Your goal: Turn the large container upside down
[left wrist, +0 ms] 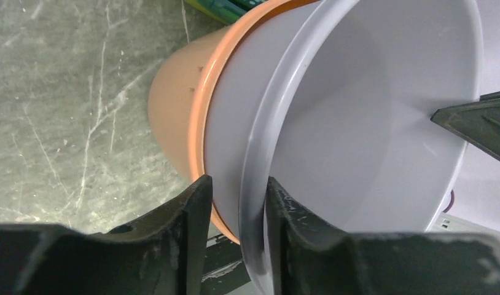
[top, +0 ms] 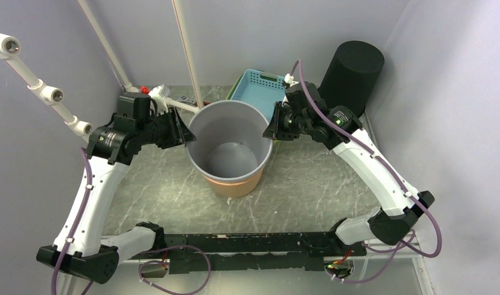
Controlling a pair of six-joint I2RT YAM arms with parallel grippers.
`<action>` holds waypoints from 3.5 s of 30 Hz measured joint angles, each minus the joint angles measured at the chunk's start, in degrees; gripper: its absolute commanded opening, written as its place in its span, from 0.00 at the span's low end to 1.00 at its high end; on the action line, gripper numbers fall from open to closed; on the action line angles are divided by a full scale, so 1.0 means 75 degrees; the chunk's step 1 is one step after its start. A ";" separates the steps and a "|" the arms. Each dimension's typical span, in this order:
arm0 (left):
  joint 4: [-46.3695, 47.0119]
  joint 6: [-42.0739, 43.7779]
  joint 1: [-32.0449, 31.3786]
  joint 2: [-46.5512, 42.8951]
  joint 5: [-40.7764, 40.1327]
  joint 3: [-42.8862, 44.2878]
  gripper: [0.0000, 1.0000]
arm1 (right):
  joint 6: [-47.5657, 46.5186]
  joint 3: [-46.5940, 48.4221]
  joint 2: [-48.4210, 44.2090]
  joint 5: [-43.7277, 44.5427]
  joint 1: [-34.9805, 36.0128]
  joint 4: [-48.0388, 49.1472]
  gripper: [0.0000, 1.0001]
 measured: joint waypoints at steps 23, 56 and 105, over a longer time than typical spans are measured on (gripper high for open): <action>0.0061 -0.0641 0.0003 -0.1408 -0.1932 -0.0187 0.81 | 0.1003 -0.2224 -0.1725 -0.1370 -0.1469 0.1565 0.00; -0.0087 -0.0781 0.0009 -0.1142 -0.2110 -0.0691 0.61 | 0.1751 -0.3127 -0.2463 -0.2830 -0.1612 0.3771 0.00; -0.0012 -0.0533 0.0009 -0.1600 -0.1926 -0.0128 0.79 | 0.0909 -0.2734 -0.4299 -0.2069 -0.1682 0.3923 0.00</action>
